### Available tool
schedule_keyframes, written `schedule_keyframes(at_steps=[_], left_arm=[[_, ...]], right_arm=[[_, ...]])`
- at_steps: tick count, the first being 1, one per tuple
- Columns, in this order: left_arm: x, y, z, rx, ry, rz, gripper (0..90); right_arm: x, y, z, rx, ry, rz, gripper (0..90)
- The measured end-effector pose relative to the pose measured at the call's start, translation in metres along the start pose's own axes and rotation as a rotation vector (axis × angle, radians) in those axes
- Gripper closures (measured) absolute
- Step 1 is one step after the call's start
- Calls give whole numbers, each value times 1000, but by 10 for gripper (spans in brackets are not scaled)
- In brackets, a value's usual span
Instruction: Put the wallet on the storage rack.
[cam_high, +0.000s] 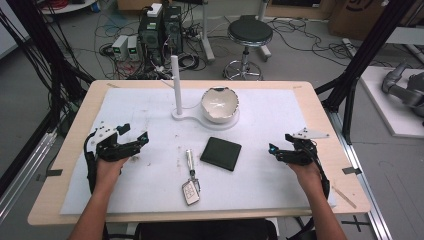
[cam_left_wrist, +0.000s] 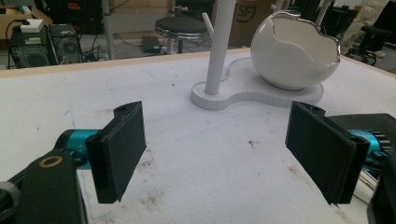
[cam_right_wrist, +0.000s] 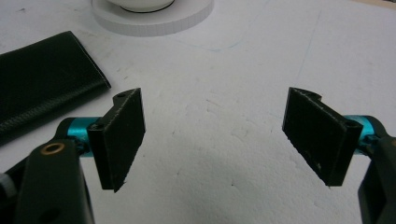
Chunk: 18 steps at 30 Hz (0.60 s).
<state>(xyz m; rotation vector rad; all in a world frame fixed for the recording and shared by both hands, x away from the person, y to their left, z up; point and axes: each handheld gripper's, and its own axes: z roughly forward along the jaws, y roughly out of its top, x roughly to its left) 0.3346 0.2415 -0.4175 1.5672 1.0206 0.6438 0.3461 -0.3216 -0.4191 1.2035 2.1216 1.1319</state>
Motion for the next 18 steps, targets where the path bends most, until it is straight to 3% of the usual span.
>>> schedule_keyframes(at_steps=[9,17,18], left_arm=[[-6,-1,5,7,-13,3,201],[-6,-1,4,4,-11,-6,201],[-5,-1,3,8,-12,-1,201]], right_arm=[[-1,-2,-4,-17,-13,29,216],[8,0,2,-10,16,15,216],[13,1,5,1,36,26,217]])
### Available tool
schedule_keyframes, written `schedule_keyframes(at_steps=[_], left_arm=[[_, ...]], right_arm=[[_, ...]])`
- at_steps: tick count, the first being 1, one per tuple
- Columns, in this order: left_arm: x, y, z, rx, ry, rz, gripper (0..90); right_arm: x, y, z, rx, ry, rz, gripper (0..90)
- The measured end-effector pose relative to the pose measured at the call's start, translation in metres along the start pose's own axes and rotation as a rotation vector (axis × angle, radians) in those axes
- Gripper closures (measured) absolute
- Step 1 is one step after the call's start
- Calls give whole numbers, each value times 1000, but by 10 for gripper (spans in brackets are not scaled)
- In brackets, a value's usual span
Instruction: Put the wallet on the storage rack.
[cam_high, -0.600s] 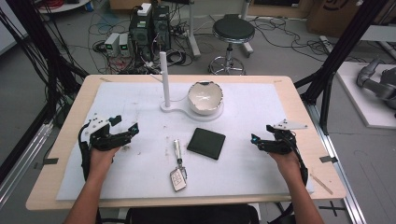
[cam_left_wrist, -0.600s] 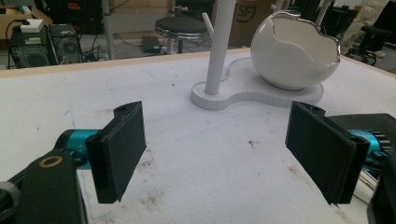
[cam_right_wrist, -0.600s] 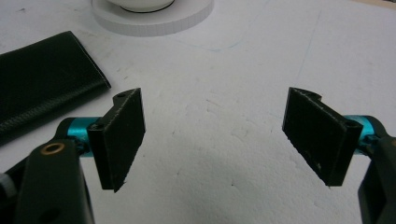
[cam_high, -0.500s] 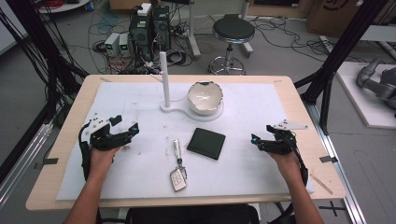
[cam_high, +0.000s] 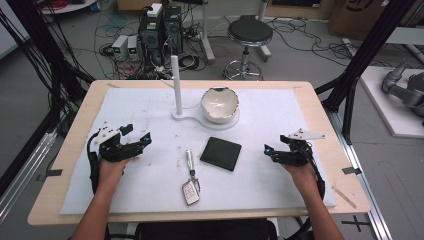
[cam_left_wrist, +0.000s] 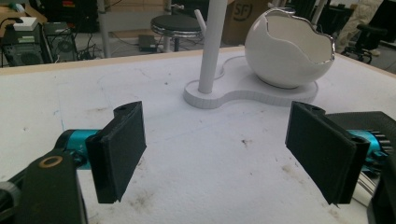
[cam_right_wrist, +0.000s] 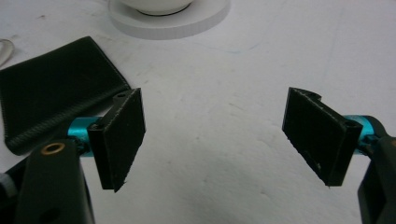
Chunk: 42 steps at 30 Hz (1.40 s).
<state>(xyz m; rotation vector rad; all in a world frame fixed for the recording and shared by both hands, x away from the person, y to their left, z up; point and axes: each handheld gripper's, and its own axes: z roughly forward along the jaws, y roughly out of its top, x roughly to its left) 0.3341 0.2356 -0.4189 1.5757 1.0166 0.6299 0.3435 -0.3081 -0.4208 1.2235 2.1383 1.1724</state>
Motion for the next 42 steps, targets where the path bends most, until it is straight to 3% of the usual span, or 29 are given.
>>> schedule_keyframes(at_steps=[4,7,15,19,24,27,30,34,39,42], left_arm=[[-1,0,-2,-7,0,-6,201],[-4,0,-2,0,-13,8,201],[-5,-2,2,12,-28,12,204],[-5,-2,5,19,-29,14,204],[-4,-3,6,23,-28,12,207],[-4,-3,5,19,-30,8,207],[-3,-3,5,20,-31,11,207],[-4,-3,6,24,-33,14,207],[-5,-3,7,28,-33,16,209],[-6,-3,8,32,-36,18,209]], right_arm=[[9,2,4,11,24,8,230],[19,2,10,14,81,18,266],[33,5,23,40,136,27,336],[43,6,38,74,170,29,352],[59,8,58,120,222,77,356],[64,9,63,132,209,84,311],[72,10,72,165,156,82,265],[79,13,77,170,127,79,218],[81,14,78,184,116,68,233],[81,19,78,218,100,84,297]])
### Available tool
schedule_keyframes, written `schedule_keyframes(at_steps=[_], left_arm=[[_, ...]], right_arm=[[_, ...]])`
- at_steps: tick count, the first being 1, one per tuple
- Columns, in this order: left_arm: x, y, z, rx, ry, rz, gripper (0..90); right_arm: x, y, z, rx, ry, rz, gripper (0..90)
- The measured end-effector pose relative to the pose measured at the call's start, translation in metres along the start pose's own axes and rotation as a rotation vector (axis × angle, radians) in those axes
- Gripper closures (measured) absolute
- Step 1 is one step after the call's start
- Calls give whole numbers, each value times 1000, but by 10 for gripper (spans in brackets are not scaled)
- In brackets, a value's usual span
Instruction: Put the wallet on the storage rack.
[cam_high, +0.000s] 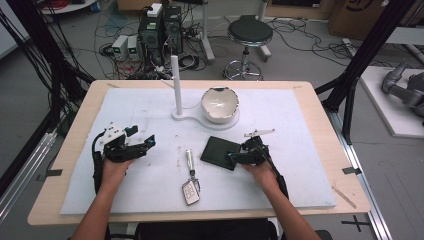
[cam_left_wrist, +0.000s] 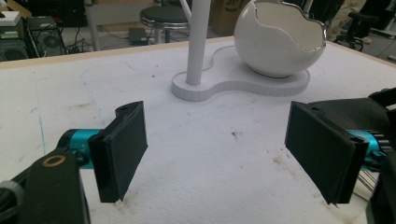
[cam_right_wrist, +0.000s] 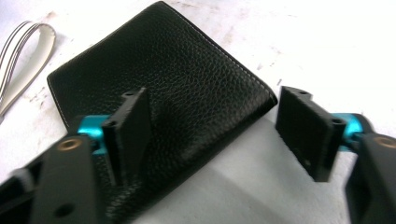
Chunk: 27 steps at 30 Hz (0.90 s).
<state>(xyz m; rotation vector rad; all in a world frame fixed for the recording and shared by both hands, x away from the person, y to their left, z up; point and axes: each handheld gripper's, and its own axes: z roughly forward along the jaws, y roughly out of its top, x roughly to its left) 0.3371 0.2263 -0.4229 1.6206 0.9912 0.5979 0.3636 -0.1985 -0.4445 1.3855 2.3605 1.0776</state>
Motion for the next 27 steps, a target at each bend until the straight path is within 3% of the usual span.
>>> schedule_keyframes(at_steps=[3,4,5,7,9,10,11,12,17,18,22,23,24,25,27], left_arm=[[-1,0,1,6,-1,5,209],[-1,0,2,12,-1,8,209],[-1,0,2,12,-1,8,209],[-1,-1,2,15,-3,8,209],[-1,-1,2,18,-3,10,210],[-1,-1,2,19,-3,10,210],[-1,-1,2,20,-1,8,211],[0,-1,2,19,-1,8,211],[1,-1,2,16,0,5,211],[1,-1,2,16,0,2,211],[1,-1,2,8,-27,-13,220],[1,-1,2,8,-27,-13,236],[0,0,3,-5,-71,-36,248],[0,0,3,-5,-71,-36,248],[-7,4,9,1,-140,-37,255]], right_arm=[[-1,2,0,8,1,9,327],[-4,3,-1,17,9,26,391],[-4,3,-1,17,9,26,391],[-11,4,-2,9,33,70,511],[-19,5,-2,-1,79,126,590],[-19,5,-2,-1,79,126,590],[-29,4,-1,-14,137,182,668],[-32,3,1,-21,164,204,705],[-39,3,2,-49,223,239,788],[-39,3,1,-56,232,233,795],[-34,7,-8,-111,246,115,807],[-34,7,-8,-111,246,115,807],[-29,9,-13,-141,233,36,809],[-28,10,-16,-157,236,-3,810],[-24,11,-20,-184,233,-71,812]])
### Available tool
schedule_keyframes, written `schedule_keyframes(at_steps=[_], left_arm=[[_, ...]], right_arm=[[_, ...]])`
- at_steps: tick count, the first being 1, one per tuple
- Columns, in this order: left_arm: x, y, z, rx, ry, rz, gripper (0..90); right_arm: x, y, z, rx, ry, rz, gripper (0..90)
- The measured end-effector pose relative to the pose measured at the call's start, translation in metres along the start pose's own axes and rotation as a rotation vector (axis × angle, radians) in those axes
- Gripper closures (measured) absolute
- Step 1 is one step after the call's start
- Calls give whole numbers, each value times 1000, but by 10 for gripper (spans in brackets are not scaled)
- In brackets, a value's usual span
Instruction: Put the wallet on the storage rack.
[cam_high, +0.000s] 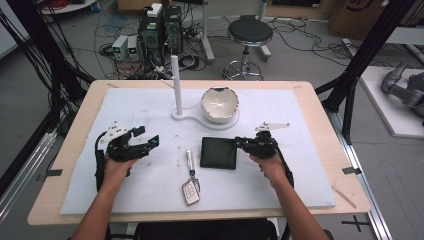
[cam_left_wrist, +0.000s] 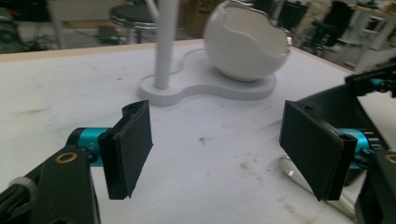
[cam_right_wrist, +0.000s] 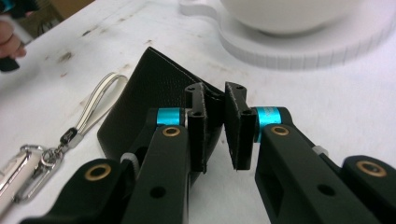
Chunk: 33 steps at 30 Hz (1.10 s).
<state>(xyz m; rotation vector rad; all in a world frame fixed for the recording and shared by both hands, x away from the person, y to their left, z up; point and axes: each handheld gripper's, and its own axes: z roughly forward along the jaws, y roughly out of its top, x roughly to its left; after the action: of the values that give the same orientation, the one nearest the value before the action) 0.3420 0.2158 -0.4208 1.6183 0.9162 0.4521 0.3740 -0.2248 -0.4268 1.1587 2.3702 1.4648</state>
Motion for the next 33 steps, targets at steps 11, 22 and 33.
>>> schedule_keyframes(at_steps=[11,22,33], left_arm=[[-30,14,47,100,-191,50,284],[-58,9,101,213,-383,56,357],[-64,12,110,234,-430,92,546]], right_arm=[[15,6,-12,-77,30,-190,817],[15,8,-16,-103,92,-223,818],[12,8,-17,-99,104,-232,817]])
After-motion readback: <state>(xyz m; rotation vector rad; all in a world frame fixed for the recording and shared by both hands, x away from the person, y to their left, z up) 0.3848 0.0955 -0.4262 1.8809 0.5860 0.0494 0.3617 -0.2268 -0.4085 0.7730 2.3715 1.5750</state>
